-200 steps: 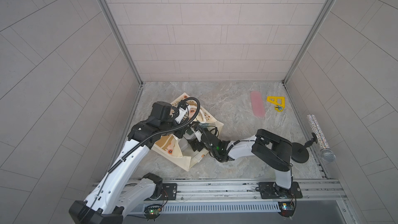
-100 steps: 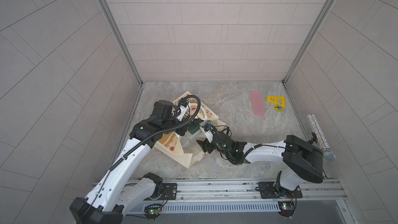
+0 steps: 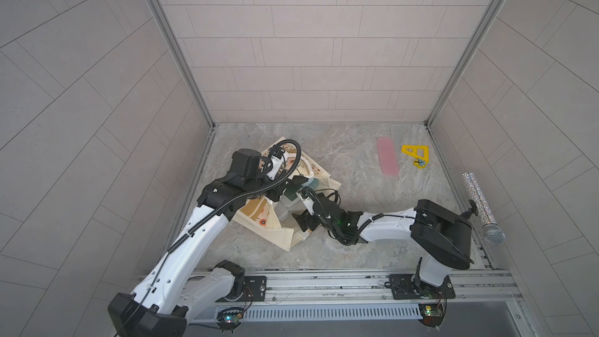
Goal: Take out the pencil case from the canvas bag
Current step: Pick up the pencil case from the canvas bag.
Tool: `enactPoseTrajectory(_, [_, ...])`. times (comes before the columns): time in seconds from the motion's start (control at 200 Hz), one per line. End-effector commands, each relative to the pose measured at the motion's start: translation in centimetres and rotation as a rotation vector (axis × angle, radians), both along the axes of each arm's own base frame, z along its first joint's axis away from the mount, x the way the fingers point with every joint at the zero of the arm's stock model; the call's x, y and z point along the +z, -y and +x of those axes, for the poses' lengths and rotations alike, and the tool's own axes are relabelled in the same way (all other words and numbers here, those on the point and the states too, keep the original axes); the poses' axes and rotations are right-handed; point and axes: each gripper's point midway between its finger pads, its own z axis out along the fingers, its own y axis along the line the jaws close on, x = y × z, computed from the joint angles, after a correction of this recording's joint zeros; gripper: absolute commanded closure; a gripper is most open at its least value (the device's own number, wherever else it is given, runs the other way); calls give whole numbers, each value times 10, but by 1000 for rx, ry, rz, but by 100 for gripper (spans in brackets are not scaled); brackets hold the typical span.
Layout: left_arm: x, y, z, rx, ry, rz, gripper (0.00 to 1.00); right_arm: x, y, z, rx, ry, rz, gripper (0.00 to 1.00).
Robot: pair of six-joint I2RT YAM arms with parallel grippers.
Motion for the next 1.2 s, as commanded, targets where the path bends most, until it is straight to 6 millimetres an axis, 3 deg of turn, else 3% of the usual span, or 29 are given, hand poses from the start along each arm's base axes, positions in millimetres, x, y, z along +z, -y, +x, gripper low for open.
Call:
enactPoseTrajectory(0.0, [44,13,-4,-71,122,-112,100,4,-13,11,8,40,-8,3])
enactPoseTrajectory(0.485, [54,23,-21,-160,114,-174,100,7,-24,49,-55,63,27,0])
enactPoseTrajectory(0.665, [53,22,-21,-154,116,-165,100,-3,-34,48,-25,35,23,2])
enactPoseTrajectory(0.801, [51,19,-21,-143,120,-149,100,-9,-33,48,-29,31,14,11])
enactPoseTrajectory(0.966, [45,14,-17,-113,124,-120,100,3,-27,45,-34,48,32,20])
enactPoseTrajectory(1.196, [36,3,-8,-45,126,-55,100,17,-4,27,-21,40,37,22])
